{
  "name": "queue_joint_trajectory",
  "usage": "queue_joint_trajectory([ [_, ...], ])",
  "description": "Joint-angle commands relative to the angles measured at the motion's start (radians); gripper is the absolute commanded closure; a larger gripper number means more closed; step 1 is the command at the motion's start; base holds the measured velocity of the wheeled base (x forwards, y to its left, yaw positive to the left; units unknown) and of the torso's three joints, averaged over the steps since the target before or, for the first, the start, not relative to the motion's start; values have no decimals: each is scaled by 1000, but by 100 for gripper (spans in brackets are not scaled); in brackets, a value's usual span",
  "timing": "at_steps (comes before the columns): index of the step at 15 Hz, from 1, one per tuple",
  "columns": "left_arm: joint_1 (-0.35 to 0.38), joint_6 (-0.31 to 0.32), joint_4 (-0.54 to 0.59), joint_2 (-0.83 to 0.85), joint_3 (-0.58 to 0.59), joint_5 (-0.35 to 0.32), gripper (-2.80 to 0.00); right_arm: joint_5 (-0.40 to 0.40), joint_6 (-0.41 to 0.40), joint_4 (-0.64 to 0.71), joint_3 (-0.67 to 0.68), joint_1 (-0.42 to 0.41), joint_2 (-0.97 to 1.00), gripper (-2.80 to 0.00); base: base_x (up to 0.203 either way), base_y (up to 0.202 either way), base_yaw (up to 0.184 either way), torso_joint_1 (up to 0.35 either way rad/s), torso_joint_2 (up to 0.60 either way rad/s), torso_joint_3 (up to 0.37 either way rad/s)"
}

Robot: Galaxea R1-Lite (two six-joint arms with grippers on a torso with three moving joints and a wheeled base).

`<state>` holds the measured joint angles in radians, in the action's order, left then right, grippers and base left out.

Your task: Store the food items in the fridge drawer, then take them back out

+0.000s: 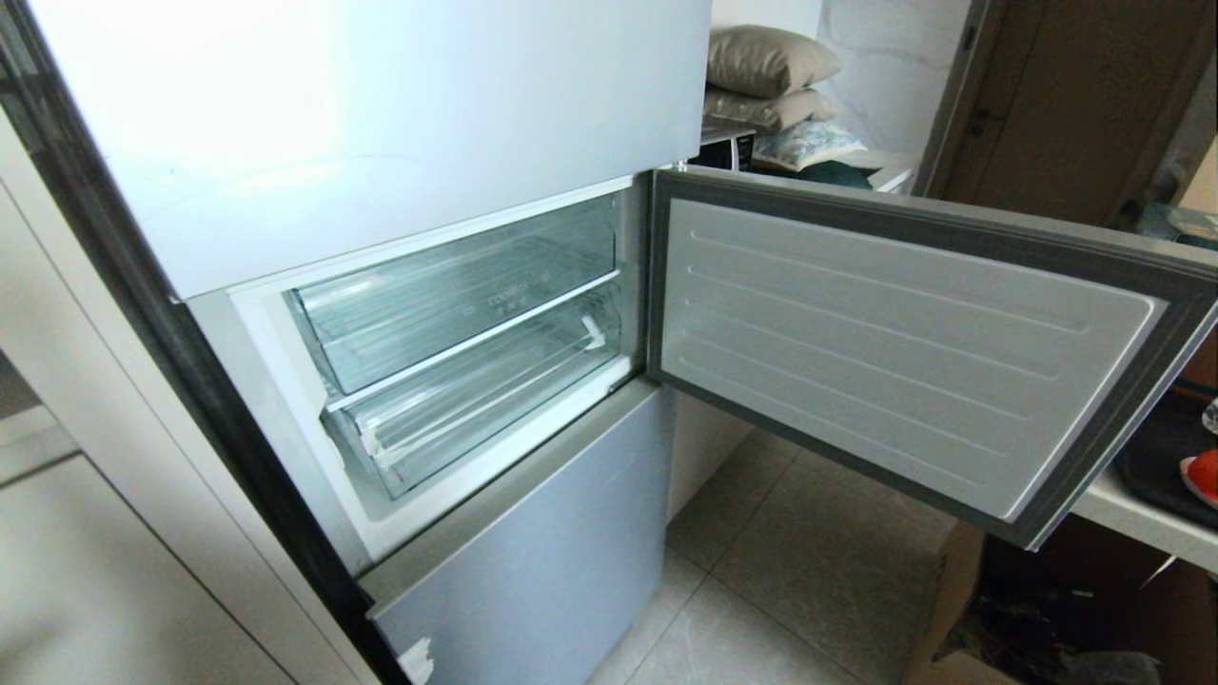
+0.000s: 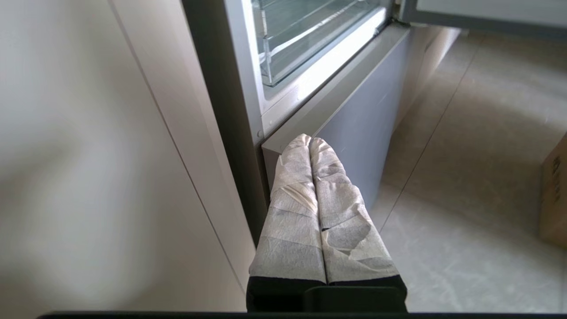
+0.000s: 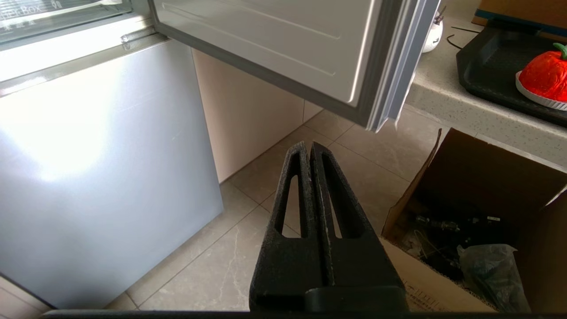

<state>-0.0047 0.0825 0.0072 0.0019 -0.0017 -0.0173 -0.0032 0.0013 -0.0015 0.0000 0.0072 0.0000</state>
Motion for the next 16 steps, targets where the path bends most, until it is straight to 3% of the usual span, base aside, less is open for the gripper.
queue_joint_trajectory([
  [1, 0, -44, -4, 1, 2, 7, 0, 0, 0, 0, 0, 0, 2, 0, 0, 0, 0, 0, 0, 0],
  [3, 0, -78, -6, 1, 2, 19, 0, 0, 0, 0, 0, 0, 2, 0, 0, 0, 0, 0, 0, 0],
  [11, 0, -79, -6, 1, 2, 19, 0, 0, 0, 0, 0, 0, 1, 0, 0, -1, 6, -1, 0, 0],
  [16, 0, -79, -6, 0, 2, 19, 0, 0, 2, 0, 0, 0, 1, 0, 3, -5, 159, 1, 2, 2],
])
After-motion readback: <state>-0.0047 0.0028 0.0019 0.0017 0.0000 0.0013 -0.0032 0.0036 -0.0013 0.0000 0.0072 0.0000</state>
